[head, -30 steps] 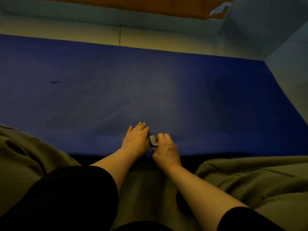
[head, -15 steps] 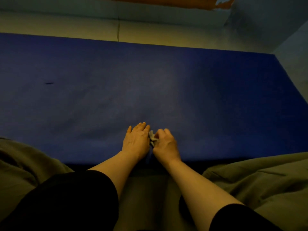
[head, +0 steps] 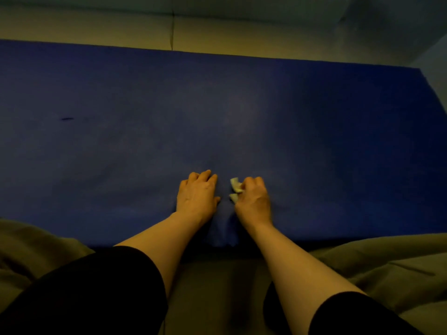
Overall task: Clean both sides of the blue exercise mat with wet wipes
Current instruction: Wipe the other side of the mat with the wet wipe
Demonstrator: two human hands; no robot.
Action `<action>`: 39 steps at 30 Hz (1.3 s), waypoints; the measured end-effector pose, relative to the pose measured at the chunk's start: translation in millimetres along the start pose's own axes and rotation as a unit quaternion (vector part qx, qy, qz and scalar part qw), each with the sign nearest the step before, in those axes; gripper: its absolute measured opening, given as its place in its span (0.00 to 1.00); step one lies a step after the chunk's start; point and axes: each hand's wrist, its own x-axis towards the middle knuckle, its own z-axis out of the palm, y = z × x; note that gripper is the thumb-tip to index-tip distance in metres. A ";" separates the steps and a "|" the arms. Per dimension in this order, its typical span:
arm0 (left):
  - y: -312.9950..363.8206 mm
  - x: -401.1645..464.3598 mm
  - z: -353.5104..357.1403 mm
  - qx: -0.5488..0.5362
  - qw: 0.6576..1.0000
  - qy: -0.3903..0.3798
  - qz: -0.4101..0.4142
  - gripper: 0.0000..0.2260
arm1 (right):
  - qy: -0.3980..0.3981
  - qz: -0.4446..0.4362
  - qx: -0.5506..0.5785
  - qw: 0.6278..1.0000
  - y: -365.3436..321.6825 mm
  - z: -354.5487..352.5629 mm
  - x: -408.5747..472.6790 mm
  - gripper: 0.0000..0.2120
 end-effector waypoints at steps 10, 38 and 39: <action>-5.3 38.7 -14.1 0.018 0.992 -0.123 0.027 0.49 | 0.009 -0.074 0.066 0.995 -11.8 21.5 7.1 0.11; -20.8 64.8 -12.8 0.015 0.990 -0.135 0.050 0.62 | 0.058 -0.095 0.058 0.992 -8.3 35.2 78.9 0.05; -20.8 65.2 -12.6 0.013 0.989 -0.136 0.049 0.62 | 0.074 -0.065 0.062 0.993 -2.2 28.7 87.0 0.07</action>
